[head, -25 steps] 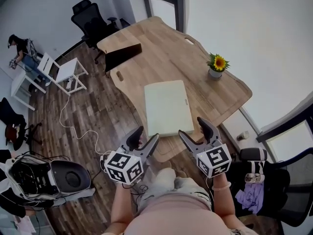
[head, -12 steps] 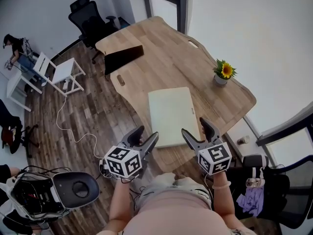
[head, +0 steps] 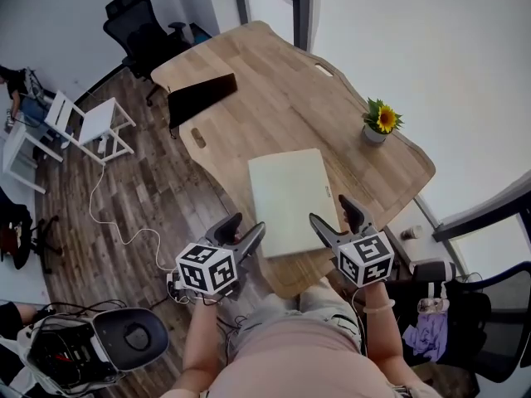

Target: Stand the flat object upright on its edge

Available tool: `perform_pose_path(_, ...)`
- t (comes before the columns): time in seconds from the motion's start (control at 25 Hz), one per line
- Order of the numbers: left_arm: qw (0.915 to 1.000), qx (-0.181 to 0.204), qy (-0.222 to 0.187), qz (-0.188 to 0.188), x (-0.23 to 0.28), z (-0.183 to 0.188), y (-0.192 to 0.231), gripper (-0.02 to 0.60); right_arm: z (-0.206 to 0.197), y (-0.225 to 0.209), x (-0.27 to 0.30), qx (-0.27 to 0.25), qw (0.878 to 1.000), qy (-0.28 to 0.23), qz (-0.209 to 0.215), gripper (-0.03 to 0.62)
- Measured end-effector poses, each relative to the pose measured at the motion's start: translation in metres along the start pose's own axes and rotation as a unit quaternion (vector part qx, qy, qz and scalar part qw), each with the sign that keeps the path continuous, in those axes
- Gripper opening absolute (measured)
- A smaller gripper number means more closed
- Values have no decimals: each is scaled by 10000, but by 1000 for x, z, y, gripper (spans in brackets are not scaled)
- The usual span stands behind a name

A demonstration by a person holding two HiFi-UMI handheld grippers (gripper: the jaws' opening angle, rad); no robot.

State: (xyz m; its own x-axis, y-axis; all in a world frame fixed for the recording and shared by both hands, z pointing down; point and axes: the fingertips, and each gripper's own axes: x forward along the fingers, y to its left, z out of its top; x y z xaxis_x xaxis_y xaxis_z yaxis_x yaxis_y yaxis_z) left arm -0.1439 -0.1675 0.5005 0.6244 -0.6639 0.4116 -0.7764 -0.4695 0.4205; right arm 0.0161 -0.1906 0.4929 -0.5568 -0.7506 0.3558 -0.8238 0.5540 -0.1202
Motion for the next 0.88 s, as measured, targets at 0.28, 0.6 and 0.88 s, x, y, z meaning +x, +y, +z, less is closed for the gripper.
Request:
perform_pose_path(0.28, 9992, -331, 184, 94, 27, -1, 15, 253, -8, -30, 28, 178, 9991, 323, 201, 333)
perform_pose_path(0.6, 9969, -590, 380, 356, 57, -6, 36, 259, -28, -61, 58, 366, 9955, 732, 474, 337)
perform_pose_path(0.88, 9943, -758, 619, 422, 79, -15, 52, 264, -49, -76, 80, 397, 9910, 1081, 678, 345)
